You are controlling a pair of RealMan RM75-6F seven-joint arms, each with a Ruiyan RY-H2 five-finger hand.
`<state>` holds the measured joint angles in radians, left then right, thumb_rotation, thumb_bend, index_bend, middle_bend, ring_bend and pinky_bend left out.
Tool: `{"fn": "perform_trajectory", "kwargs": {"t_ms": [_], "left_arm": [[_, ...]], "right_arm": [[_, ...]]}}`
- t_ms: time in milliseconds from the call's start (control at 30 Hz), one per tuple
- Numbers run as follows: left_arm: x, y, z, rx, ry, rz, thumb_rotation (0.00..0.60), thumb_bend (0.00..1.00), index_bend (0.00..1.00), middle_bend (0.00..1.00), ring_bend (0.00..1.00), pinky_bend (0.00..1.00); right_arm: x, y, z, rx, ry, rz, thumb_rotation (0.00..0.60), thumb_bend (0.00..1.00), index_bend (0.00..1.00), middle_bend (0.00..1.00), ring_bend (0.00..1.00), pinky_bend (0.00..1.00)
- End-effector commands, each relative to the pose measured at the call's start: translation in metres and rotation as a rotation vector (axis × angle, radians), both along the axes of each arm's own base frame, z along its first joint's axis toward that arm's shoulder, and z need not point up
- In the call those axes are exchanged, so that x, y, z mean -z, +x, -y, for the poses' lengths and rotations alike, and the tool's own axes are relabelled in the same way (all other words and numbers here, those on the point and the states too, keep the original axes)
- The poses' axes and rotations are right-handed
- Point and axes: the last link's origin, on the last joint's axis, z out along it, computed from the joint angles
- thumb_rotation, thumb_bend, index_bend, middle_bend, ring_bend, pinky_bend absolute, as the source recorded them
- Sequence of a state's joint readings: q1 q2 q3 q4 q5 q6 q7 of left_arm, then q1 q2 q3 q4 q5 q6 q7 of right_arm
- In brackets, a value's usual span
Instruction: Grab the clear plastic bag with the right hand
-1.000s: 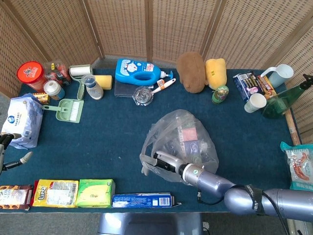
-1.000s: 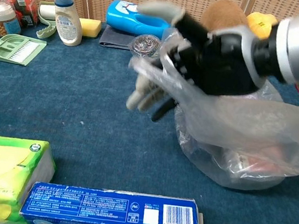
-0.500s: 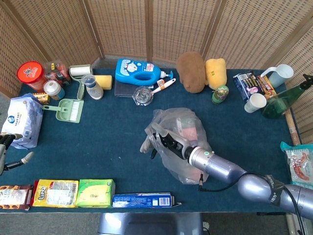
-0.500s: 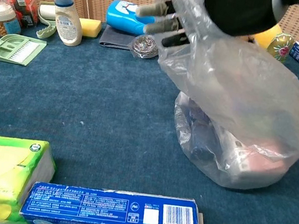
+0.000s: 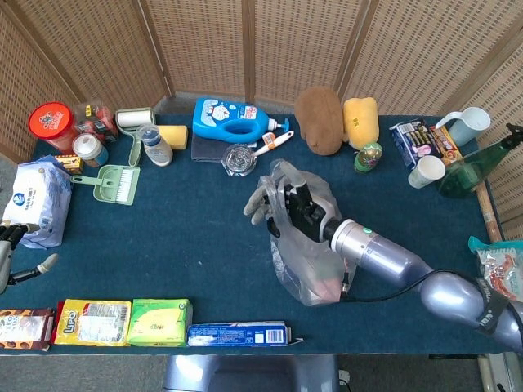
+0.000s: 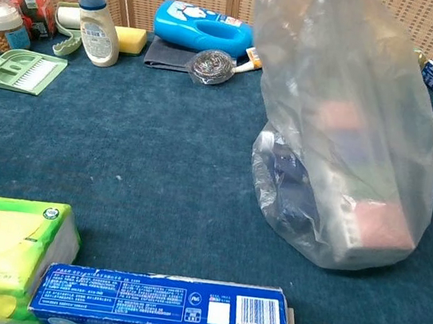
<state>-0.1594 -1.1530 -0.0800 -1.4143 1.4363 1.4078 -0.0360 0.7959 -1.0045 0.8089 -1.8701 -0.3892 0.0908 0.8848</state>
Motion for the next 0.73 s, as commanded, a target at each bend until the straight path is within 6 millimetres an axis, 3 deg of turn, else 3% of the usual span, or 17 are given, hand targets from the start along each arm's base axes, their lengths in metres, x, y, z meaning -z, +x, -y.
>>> {"fn": "perform_trajectory", "kwargs": {"t_ms": [33,67,133,167,233,300,500,733], "left_arm": [[0.001,0.001,0.001,0.004,-0.001,0.003,0.000,0.16,0.29,0.36,0.32,0.15],[0.001,0.001,0.001,0.005,0.000,0.005,0.000,0.16,0.30,0.36,0.32,0.15],[0.001,0.002,0.002,0.006,0.002,0.008,0.000,0.15,0.30,0.36,0.32,0.15],[0.001,0.002,0.003,0.007,0.003,0.008,0.000,0.15,0.29,0.36,0.32,0.15],[0.000,0.003,0.004,0.012,0.007,0.011,0.000,0.15,0.29,0.36,0.32,0.15],[0.000,0.005,0.006,0.016,0.010,0.014,0.000,0.15,0.29,0.36,0.32,0.15],[-0.004,0.008,0.012,0.024,0.022,0.014,0.000,0.16,0.29,0.36,0.32,0.15],[-0.005,0.012,0.015,0.028,0.031,0.014,0.000,0.16,0.30,0.36,0.32,0.15]], "right_arm": [[-0.033,0.003,0.011,0.068,0.001,0.079,0.175,0.42,0.49,0.53,0.63,0.85],[-0.039,0.003,0.013,0.085,0.000,0.094,0.281,0.44,0.49,0.55,0.67,0.88],[-0.051,0.005,0.016,0.115,-0.003,0.122,0.435,0.47,0.52,0.59,0.72,0.93],[-0.057,0.005,0.017,0.126,-0.008,0.133,0.500,0.49,0.53,0.60,0.75,0.96],[-0.069,0.008,0.020,0.144,-0.024,0.161,0.574,0.51,0.55,0.62,0.78,0.99],[-0.080,0.011,0.020,0.152,-0.033,0.191,0.599,0.53,0.57,0.63,0.80,1.00],[-0.114,0.023,0.020,0.126,-0.078,0.275,0.600,0.57,0.61,0.67,0.84,1.00],[-0.140,0.036,0.019,0.094,-0.118,0.337,0.600,0.57,0.62,0.67,0.84,1.00]]}}
